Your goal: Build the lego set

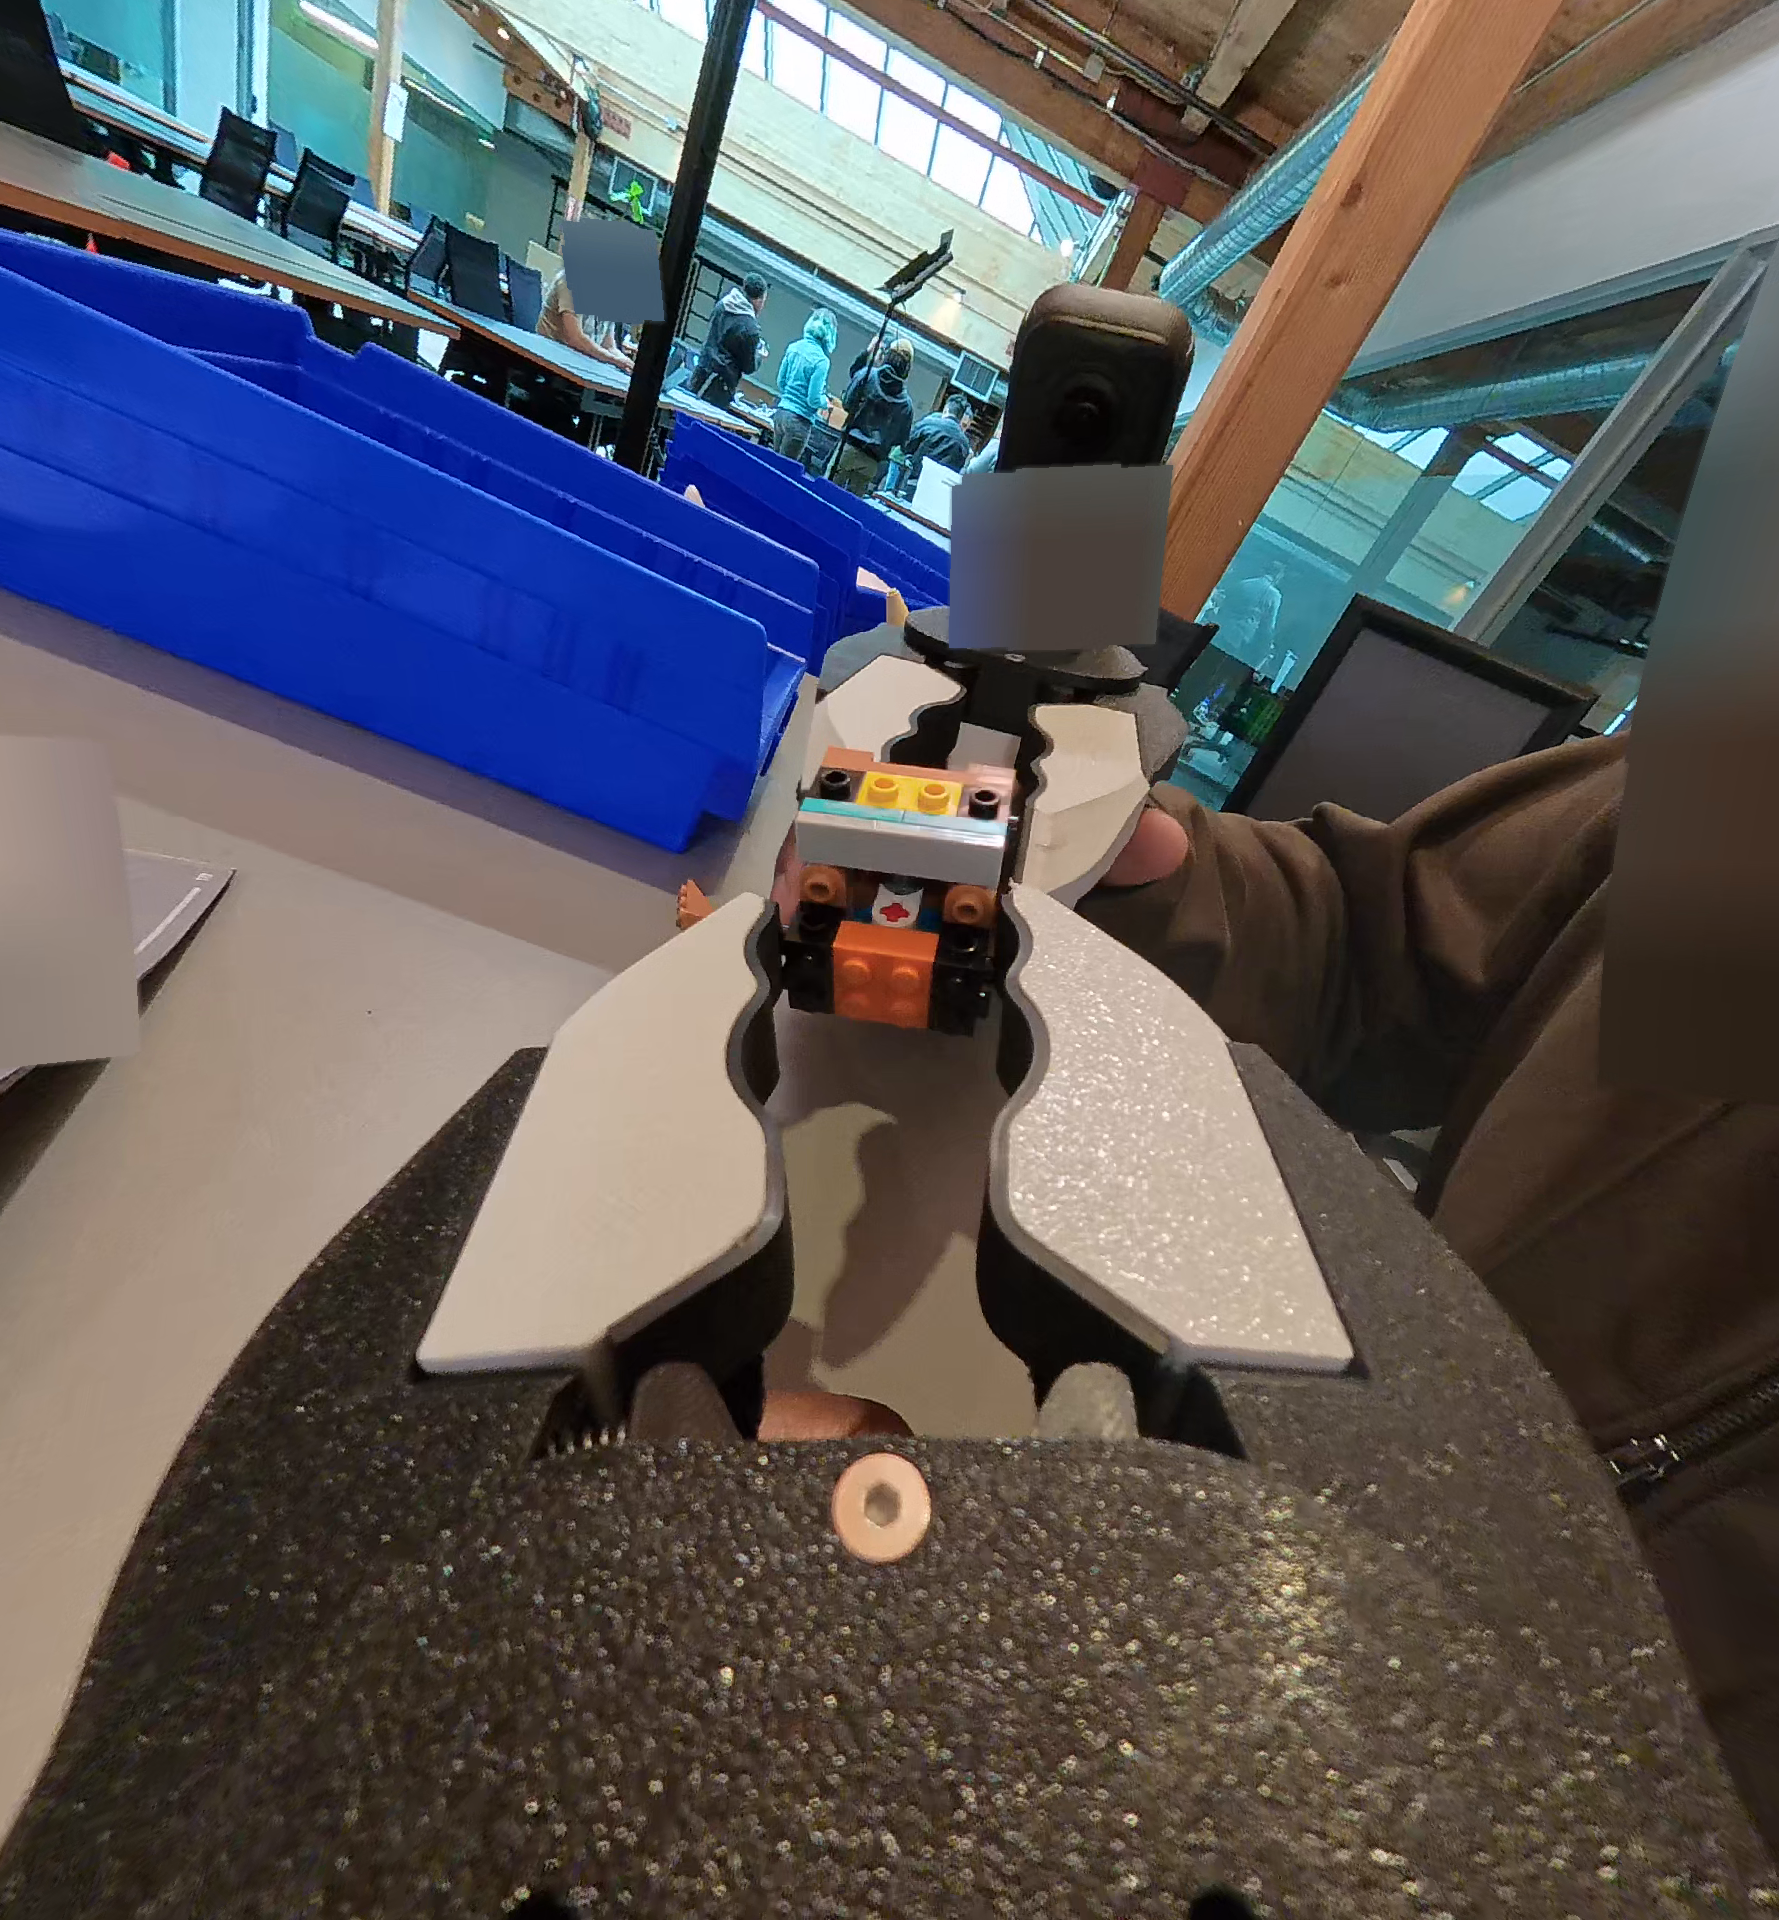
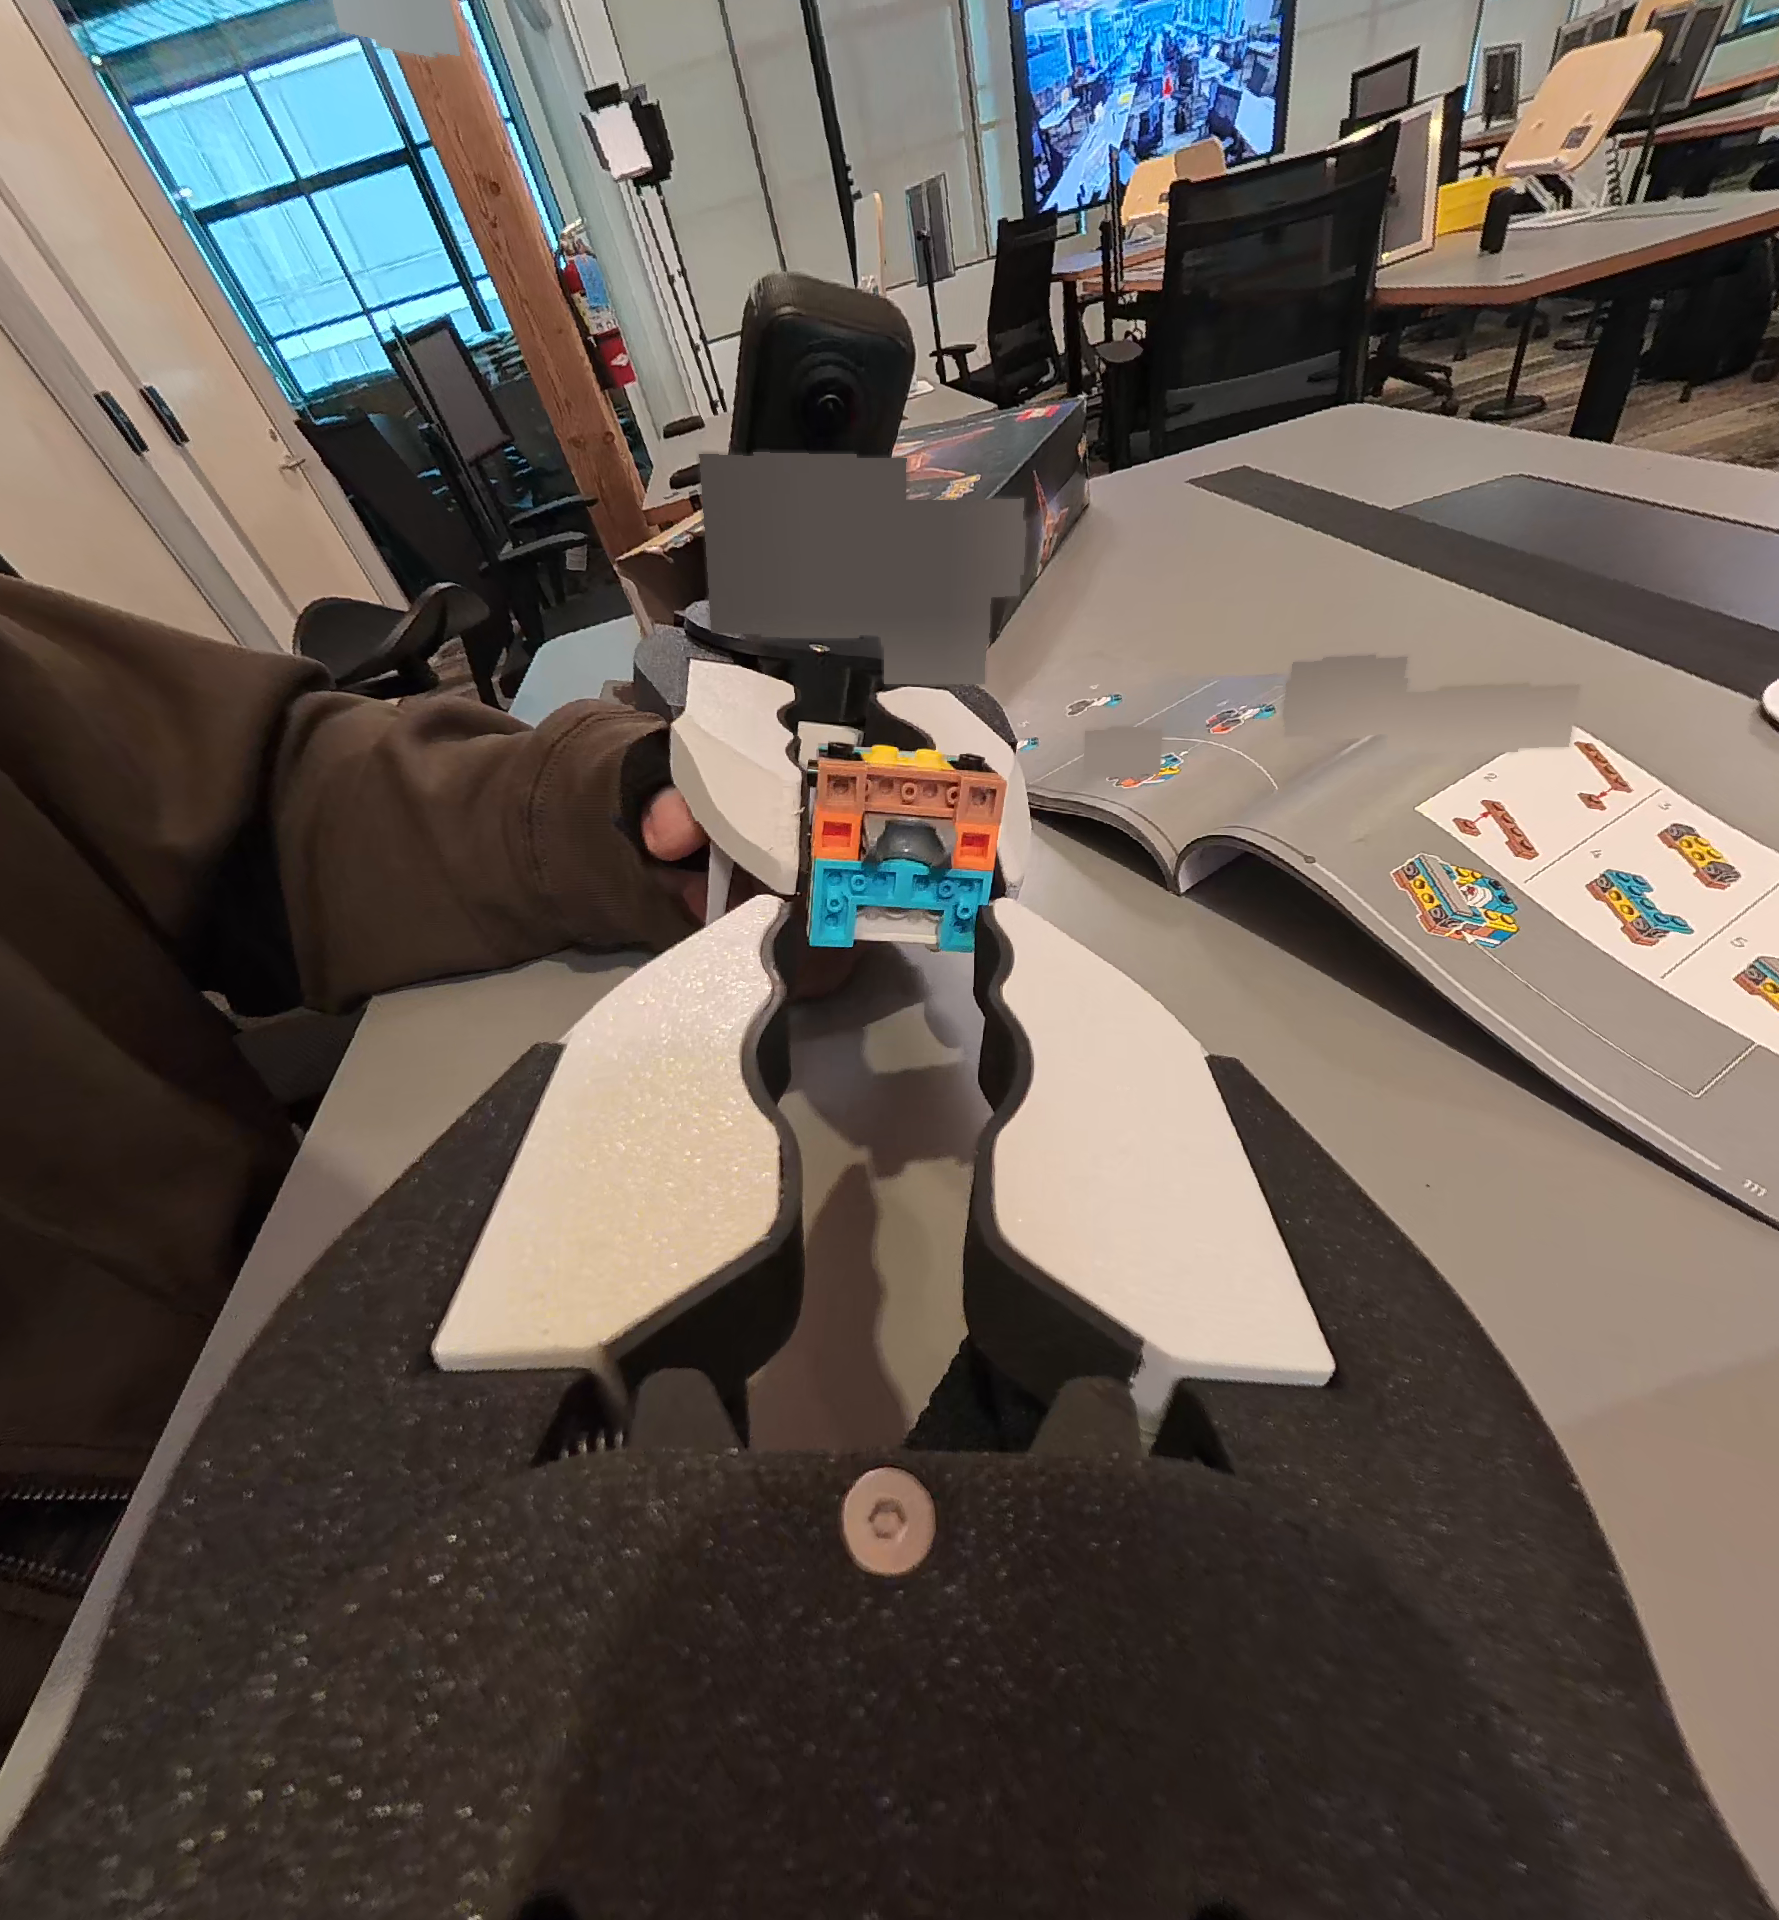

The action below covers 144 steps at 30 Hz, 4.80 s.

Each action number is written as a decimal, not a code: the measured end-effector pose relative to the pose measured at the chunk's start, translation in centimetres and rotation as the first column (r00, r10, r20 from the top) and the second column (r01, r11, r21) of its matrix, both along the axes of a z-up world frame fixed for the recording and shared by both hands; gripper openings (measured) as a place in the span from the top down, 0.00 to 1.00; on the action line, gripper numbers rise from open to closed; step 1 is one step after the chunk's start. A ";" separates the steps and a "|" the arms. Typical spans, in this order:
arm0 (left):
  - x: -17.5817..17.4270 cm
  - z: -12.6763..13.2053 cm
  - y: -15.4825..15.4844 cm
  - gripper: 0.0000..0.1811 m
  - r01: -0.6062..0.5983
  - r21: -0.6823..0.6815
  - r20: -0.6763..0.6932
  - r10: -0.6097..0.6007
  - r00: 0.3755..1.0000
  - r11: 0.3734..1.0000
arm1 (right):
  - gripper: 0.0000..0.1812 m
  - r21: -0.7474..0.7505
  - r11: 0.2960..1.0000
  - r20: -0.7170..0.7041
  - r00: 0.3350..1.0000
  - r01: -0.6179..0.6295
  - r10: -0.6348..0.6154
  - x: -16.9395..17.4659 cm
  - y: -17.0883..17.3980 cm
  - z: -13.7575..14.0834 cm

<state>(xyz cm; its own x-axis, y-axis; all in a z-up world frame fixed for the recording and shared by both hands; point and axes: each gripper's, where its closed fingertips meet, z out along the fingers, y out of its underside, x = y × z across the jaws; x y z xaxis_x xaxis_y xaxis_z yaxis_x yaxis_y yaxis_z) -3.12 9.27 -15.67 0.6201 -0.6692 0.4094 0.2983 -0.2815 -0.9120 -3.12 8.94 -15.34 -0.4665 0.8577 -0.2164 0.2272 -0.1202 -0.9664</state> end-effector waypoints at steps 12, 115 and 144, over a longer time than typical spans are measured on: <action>0.0 -0.2 0.0 0.78 -0.003 0.001 -0.022 0.003 1.000 1.000 | 0.82 0.027 1.000 0.003 1.000 0.010 -0.011 -0.1 0.0 -0.2; -0.1 1.8 -0.7 0.78 0.118 -0.012 0.276 -0.111 0.955 0.993 | 0.87 0.004 0.999 0.020 0.999 -0.033 0.033 0.6 -0.2 -0.4; 0.7 1.2 -0.6 0.77 0.099 -0.003 0.180 -0.097 0.979 0.995 | 0.91 -0.199 0.980 0.037 0.999 -0.010 0.018 0.4 0.0 0.6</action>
<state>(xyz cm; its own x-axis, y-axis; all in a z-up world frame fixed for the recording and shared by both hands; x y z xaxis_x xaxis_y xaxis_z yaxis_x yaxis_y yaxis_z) -2.42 8.69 -14.49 0.4675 -0.7177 0.5161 0.4270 -0.3278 -0.8427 -2.76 8.93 -14.74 -0.4663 0.7891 -0.3999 0.2669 -0.3055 -0.9140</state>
